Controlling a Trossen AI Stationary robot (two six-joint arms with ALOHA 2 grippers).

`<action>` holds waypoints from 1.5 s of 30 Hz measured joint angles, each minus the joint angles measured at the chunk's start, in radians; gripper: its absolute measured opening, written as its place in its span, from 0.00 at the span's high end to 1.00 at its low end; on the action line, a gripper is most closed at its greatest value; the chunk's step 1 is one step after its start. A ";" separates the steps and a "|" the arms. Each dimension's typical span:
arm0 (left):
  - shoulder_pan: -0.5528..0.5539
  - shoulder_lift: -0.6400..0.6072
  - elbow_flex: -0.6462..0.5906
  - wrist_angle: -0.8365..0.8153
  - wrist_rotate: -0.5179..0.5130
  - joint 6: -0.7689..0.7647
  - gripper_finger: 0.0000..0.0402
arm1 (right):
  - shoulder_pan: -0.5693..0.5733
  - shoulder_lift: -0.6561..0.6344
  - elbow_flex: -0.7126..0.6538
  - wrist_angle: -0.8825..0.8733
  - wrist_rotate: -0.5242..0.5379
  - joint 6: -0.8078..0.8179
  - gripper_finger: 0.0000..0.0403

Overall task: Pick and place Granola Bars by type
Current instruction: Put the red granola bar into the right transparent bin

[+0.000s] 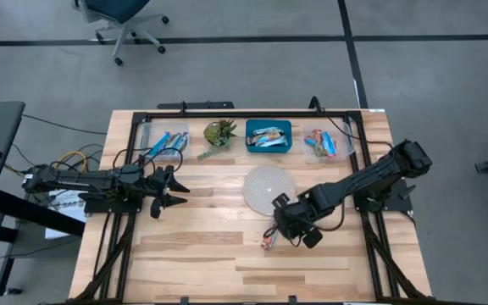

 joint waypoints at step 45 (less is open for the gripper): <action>0.000 0.000 0.000 0.000 0.000 0.000 0.54 | -0.019 0.334 0.139 0.093 0.042 -0.138 0.72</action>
